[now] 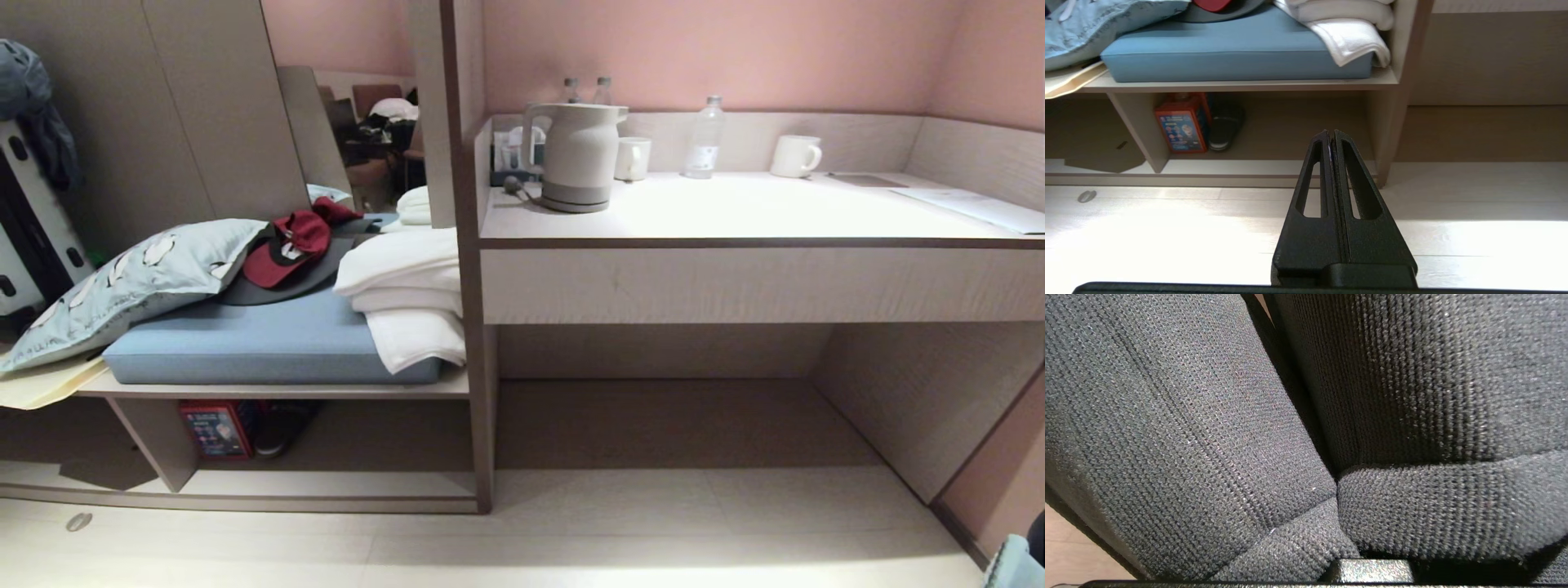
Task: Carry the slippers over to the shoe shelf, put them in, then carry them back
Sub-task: Place the slippers into the shoe cabinet
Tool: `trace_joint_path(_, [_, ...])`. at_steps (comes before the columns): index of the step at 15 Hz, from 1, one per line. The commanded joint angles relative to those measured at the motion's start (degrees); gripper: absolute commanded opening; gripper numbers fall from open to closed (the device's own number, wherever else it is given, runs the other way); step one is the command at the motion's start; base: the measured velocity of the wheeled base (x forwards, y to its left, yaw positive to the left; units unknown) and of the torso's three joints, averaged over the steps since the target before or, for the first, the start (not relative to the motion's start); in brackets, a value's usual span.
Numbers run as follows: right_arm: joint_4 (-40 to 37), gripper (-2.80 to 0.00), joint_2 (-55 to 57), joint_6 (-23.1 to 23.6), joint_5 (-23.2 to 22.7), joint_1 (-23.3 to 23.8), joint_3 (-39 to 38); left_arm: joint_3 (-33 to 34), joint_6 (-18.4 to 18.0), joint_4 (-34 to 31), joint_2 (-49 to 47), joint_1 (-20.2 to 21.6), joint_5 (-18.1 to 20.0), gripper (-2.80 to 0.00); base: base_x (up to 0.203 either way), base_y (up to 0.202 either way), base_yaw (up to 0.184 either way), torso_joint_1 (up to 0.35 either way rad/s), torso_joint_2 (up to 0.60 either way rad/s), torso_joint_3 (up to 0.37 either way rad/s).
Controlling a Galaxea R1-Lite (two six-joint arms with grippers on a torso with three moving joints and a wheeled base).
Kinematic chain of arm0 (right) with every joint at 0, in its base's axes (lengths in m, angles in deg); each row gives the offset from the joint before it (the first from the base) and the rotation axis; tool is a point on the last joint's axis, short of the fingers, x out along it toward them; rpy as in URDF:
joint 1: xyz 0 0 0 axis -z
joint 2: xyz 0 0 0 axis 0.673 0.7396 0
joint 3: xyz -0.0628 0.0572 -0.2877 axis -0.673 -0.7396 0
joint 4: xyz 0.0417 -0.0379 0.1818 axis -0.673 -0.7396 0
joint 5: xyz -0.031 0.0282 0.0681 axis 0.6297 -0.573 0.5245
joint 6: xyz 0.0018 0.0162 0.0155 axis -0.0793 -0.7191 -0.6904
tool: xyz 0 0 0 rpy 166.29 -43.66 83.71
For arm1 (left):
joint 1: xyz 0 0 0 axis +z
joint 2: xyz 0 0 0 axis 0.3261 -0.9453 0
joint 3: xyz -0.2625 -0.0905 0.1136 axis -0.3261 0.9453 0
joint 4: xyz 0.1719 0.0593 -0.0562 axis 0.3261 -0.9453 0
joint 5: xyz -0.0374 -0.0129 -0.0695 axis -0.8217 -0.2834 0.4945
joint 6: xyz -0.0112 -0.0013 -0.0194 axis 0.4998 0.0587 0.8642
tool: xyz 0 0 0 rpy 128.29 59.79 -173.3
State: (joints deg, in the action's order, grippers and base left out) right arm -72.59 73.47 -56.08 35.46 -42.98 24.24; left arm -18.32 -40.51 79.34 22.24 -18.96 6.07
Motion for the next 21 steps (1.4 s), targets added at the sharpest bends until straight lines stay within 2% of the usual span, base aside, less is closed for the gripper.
trace_joint_path(1, [0.0,-2.80,0.0,0.1,0.0,0.0,0.0,0.0,0.0,0.0,0.0,0.0,0.0,-2.80,0.000,0.201,-0.005,0.002,0.00,0.004])
trace_joint_path(21, [0.0,-2.80,0.0,0.1,0.0,0.0,0.0,0.0,0.0,0.0,0.0,0.0,0.0,-2.80,0.000,0.196,-0.002,0.002,0.00,0.001])
